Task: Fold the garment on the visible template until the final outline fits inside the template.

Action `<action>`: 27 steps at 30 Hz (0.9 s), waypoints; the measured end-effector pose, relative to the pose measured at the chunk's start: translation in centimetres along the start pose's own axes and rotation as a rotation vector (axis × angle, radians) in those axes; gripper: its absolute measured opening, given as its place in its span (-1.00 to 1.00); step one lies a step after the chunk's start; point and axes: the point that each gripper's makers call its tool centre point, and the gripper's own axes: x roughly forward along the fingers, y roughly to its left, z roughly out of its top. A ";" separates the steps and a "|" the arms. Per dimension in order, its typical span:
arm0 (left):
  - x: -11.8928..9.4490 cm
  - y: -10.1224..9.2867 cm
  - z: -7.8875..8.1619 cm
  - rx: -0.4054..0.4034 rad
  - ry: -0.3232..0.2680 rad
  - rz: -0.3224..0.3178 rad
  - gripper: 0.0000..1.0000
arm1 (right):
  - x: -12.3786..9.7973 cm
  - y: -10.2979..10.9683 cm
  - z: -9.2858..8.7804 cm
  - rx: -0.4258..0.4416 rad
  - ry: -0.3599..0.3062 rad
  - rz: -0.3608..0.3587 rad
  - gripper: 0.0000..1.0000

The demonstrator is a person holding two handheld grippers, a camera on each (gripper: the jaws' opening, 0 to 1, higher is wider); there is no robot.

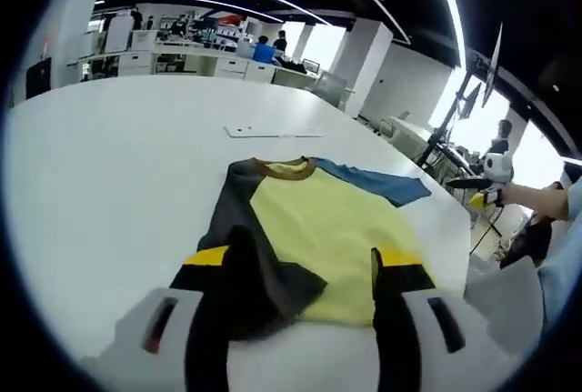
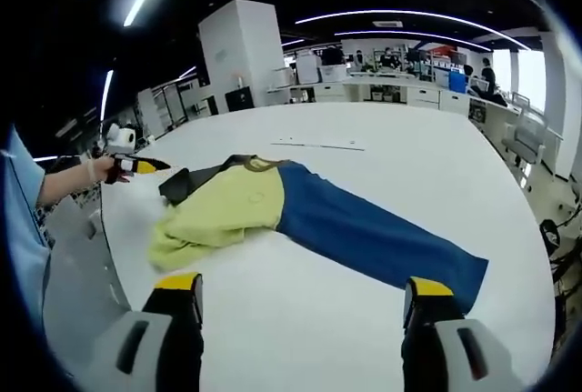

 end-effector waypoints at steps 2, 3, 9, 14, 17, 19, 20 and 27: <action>-0.3 0.0 -0.3 -0.003 -0.002 0.007 0.11 | 0.0 0.1 0.0 -0.003 0.002 0.003 0.84; -0.5 0.1 -0.5 -0.007 -0.005 0.011 0.08 | 0.1 0.1 0.0 -0.005 0.002 0.004 0.84; -1.1 0.2 -2.1 0.008 0.003 0.029 -0.08 | 0.0 0.2 0.2 -0.006 -0.001 0.008 0.83; -1.1 0.5 -3.5 -0.018 0.011 0.044 -0.26 | -0.1 0.1 0.3 -0.007 -0.007 0.008 0.82; -0.9 0.9 -4.3 -0.028 0.023 0.064 -0.30 | -0.1 0.2 0.2 -0.004 -0.007 0.008 0.82; -0.8 1.0 -4.7 -0.040 0.033 0.070 -0.40 | -0.1 0.2 0.1 -0.004 -0.004 0.009 0.82; -0.7 1.1 -4.8 -0.051 0.033 0.072 -0.43 | -0.1 0.2 0.0 -0.003 -0.005 0.009 0.82; -0.3 1.5 -5.0 -0.084 0.033 0.096 -0.56 | -0.3 0.2 -0.2 0.006 -0.012 0.006 0.82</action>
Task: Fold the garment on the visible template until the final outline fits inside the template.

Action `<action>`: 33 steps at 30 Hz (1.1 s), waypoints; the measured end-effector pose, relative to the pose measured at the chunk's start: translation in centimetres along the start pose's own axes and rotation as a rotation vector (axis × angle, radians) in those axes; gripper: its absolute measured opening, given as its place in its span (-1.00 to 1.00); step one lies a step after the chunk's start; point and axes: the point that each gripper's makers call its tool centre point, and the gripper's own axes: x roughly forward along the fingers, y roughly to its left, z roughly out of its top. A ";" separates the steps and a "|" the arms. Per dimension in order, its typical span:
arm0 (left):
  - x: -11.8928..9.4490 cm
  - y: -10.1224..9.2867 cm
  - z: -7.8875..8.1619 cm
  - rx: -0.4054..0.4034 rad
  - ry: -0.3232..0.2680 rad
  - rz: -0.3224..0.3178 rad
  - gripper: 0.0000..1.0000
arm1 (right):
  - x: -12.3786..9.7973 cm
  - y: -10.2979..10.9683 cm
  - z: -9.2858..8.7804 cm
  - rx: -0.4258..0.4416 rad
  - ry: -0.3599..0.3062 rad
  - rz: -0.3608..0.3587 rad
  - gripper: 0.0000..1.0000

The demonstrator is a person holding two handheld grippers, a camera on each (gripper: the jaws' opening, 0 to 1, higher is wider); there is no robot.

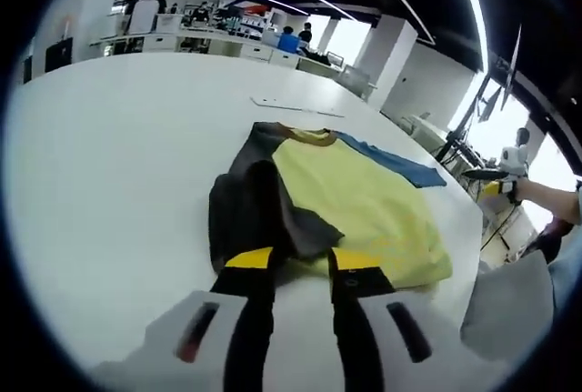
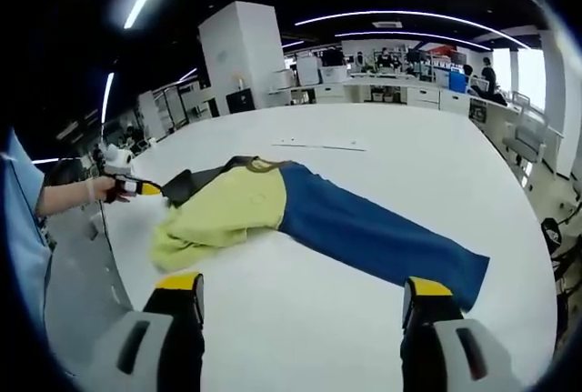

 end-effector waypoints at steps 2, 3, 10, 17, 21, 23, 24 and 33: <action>0.1 0.2 0.0 -0.002 0.000 0.006 -0.59 | 0.0 0.0 0.0 0.001 -0.002 -0.001 0.82; 0.2 0.2 0.0 -0.011 -0.001 0.005 -0.64 | -0.1 0.0 0.0 0.001 -0.004 -0.003 0.82; 0.4 0.4 0.3 -0.060 -0.024 0.020 -0.89 | -0.2 -0.1 0.3 0.006 -0.031 -0.012 0.84; 0.1 0.6 0.5 -0.094 -0.042 0.025 -1.00 | -0.3 0.3 0.5 0.005 -0.043 -0.010 0.84; -0.8 0.7 0.9 -0.104 -0.058 0.018 -1.00 | -0.3 0.4 0.3 0.007 -0.041 -0.013 0.84; -1.3 1.0 1.2 -0.104 -0.066 0.021 -1.00 | -0.3 0.5 0.3 0.008 -0.039 -0.012 0.83; -1.5 1.1 1.2 -0.105 -0.068 0.022 -1.00 | -0.3 0.6 0.3 0.006 -0.038 -0.013 0.83; -6.1 3.7 2.8 -0.038 -0.088 0.066 -1.00 | -0.1 1.2 0.3 0.001 -0.028 -0.007 0.83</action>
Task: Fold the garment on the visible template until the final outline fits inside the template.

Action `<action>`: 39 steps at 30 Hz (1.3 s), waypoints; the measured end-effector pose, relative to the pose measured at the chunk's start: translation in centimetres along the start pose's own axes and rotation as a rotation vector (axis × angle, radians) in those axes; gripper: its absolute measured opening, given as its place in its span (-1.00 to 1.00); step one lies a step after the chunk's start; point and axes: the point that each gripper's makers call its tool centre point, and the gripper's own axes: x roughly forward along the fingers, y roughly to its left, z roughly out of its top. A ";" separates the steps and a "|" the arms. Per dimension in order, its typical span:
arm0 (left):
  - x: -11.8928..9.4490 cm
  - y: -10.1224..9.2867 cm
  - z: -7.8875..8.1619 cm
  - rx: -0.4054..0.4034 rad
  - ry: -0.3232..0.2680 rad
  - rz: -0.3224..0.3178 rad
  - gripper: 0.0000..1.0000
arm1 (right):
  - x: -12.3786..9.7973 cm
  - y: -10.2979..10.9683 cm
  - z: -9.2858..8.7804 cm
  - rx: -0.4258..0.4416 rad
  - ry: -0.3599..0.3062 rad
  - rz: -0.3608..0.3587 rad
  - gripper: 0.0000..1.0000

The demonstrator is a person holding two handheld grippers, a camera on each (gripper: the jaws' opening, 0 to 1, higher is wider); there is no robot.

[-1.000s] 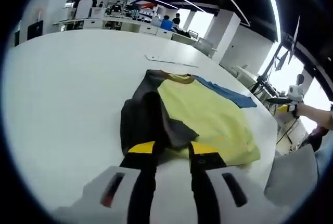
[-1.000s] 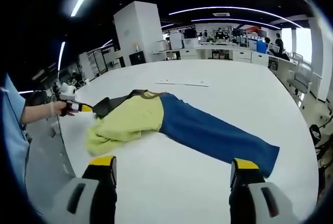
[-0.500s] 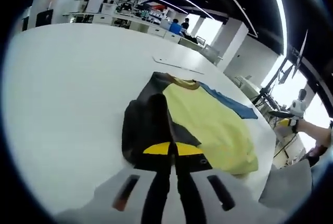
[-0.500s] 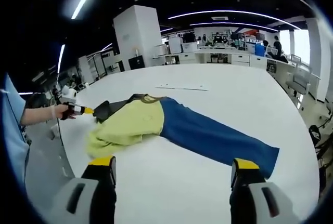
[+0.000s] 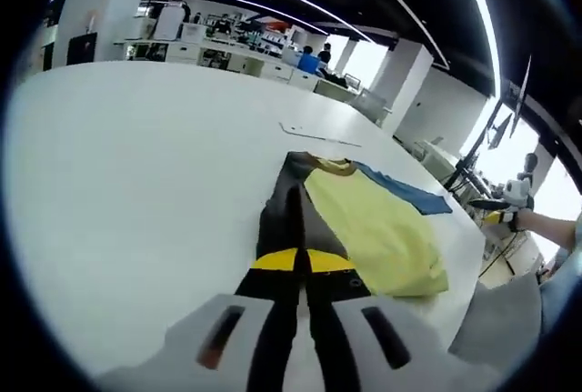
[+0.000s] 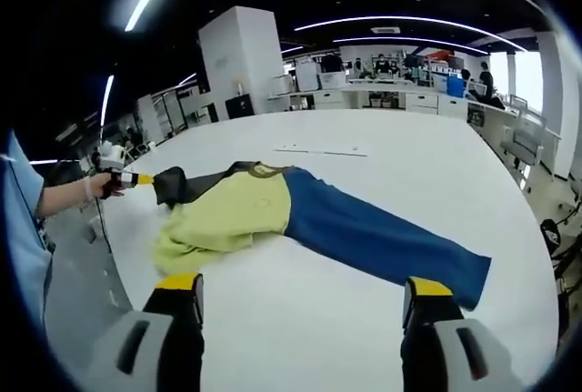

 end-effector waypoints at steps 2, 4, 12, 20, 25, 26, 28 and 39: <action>-1.1 0.9 0.3 0.017 0.004 0.016 -1.00 | 0.1 0.1 0.0 -0.002 0.000 0.000 0.82; -2.1 2.1 0.5 0.012 0.006 0.030 -1.00 | 0.2 0.2 0.0 -0.002 0.002 0.001 0.82; -5.2 6.1 -0.3 0.023 0.081 0.108 -1.00 | 0.5 0.8 -0.1 -0.007 0.013 0.006 0.82; -6.5 10.1 -0.8 0.019 0.139 0.165 -1.00 | 0.0 1.3 0.2 -0.017 0.010 -0.003 0.82; -6.2 13.1 0.1 0.035 0.155 0.176 -1.00 | -0.7 1.4 0.9 -0.014 -0.008 -0.038 0.83; -6.1 14.1 0.3 0.026 0.160 0.181 -1.00 | -0.8 1.5 1.0 -0.013 -0.008 -0.043 0.83; -6.1 15.3 0.6 0.026 0.159 0.189 -1.00 | -0.9 1.8 1.0 -0.009 -0.001 -0.055 0.82; -5.1 22.9 2.5 0.026 0.190 0.251 -1.00 | -1.5 1.9 0.4 0.002 0.032 -0.120 0.83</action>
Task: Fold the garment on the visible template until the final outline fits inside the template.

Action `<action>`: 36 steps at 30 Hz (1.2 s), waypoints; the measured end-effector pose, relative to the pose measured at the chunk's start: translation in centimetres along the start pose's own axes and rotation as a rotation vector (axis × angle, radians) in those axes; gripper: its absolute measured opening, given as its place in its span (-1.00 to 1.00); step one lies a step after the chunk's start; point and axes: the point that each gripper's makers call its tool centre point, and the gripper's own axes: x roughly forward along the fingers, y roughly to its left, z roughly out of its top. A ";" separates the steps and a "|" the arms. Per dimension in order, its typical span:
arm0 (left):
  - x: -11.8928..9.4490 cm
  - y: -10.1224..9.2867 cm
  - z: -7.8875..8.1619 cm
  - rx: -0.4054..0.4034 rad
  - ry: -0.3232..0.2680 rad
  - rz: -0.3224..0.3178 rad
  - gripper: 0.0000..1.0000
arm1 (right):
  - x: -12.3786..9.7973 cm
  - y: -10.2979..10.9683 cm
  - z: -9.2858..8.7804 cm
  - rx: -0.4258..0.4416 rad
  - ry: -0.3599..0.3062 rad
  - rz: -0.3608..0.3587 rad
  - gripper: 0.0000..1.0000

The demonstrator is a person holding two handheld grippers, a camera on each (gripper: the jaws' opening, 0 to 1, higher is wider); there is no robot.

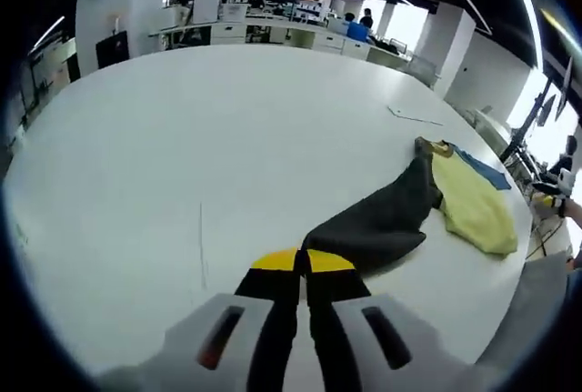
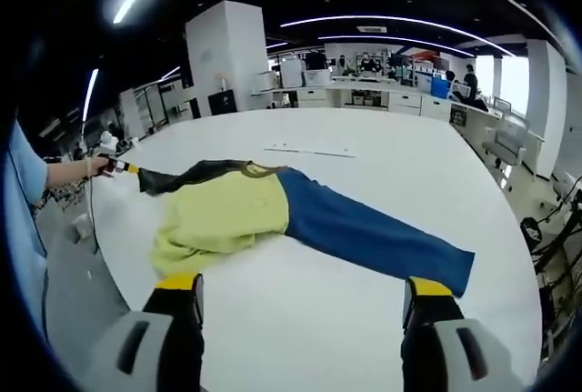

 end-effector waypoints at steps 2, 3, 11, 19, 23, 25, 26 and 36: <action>0.6 1.2 0.3 0.002 0.009 0.014 -1.00 | 0.0 -0.1 -0.2 0.002 0.008 -0.011 0.83; 0.8 1.6 0.4 -0.001 0.014 0.025 -1.00 | 0.0 -0.1 -0.2 0.003 0.008 -0.015 0.83; 2.8 4.2 0.1 0.011 0.101 0.059 -1.00 | -0.1 -0.2 -0.2 0.007 0.017 -0.038 0.83; 4.6 5.1 -1.0 0.036 0.177 0.084 -1.00 | 0.5 -0.3 -0.8 0.016 0.040 -0.037 0.83; 5.1 5.5 -1.1 0.019 0.183 0.107 -1.00 | 0.6 -0.2 -0.6 0.010 0.039 -0.033 0.83; 5.1 5.4 -1.1 0.018 0.184 0.115 -1.00 | 0.6 -0.4 -0.7 0.014 0.040 -0.034 0.83; 5.1 5.5 -1.1 0.018 0.181 0.119 -1.00 | 0.6 -0.5 -0.8 0.016 0.041 -0.035 0.83; 4.9 5.3 -0.6 0.053 0.098 0.134 -0.96 | 0.6 0.0 -1.4 0.024 0.050 -0.023 0.82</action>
